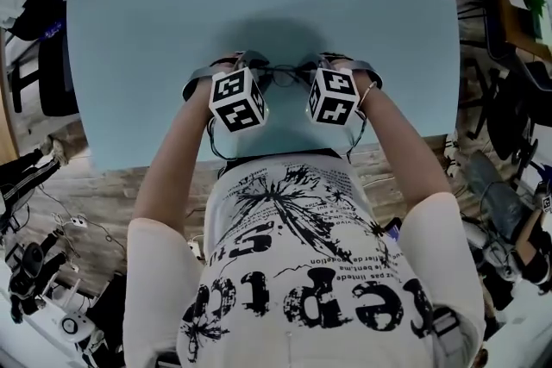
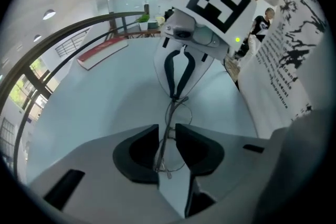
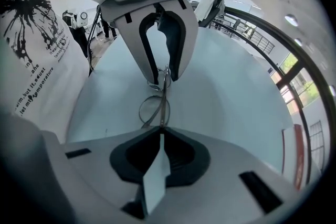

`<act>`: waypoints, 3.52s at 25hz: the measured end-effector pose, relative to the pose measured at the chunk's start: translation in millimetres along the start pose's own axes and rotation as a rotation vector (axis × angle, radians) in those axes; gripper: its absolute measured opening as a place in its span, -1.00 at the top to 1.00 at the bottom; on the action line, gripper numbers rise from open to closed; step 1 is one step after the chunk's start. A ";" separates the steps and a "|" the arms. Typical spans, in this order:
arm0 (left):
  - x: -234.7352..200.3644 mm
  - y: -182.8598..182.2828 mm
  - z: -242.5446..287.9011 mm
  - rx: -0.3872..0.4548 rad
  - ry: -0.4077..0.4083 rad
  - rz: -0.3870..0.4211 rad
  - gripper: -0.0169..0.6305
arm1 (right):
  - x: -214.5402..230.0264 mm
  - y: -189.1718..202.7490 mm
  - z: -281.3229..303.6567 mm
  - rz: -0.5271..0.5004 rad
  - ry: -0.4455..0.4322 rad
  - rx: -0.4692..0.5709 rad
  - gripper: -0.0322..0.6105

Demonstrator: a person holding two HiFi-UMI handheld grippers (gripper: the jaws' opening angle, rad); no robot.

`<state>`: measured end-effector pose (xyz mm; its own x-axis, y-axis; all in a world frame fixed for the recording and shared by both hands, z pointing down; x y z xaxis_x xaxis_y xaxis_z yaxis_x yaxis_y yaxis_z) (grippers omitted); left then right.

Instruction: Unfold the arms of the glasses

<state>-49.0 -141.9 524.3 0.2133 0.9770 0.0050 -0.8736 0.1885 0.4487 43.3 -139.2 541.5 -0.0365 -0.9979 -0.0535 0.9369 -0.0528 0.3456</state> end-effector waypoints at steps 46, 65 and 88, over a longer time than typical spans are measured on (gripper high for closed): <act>7.7 8.1 -40.4 0.243 0.010 0.061 0.87 | -11.6 9.6 -3.4 0.055 -0.012 -0.076 0.79; 11.4 52.4 -65.2 0.271 -0.004 0.022 0.86 | -11.3 1.1 -3.5 0.151 0.052 -0.111 0.78; 7.6 53.4 -64.6 0.334 -0.040 -0.004 0.86 | -7.5 -87.0 21.6 -0.027 0.012 -0.101 0.70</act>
<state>-122.3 -118.0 490.6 0.2389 0.9704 0.0346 -0.6827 0.1425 0.7167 -45.5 -128.0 532.1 -0.0583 -0.9956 -0.0731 0.9660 -0.0747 0.2474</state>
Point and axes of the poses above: the fingertips, and each gripper's own axes: z forward along the fingers, x to its right, y out of its underside, the point moved 6 cm from there along -z, backward along the fingers, and after that the axes turned 1 degree about -z, right-handed, at the moved point
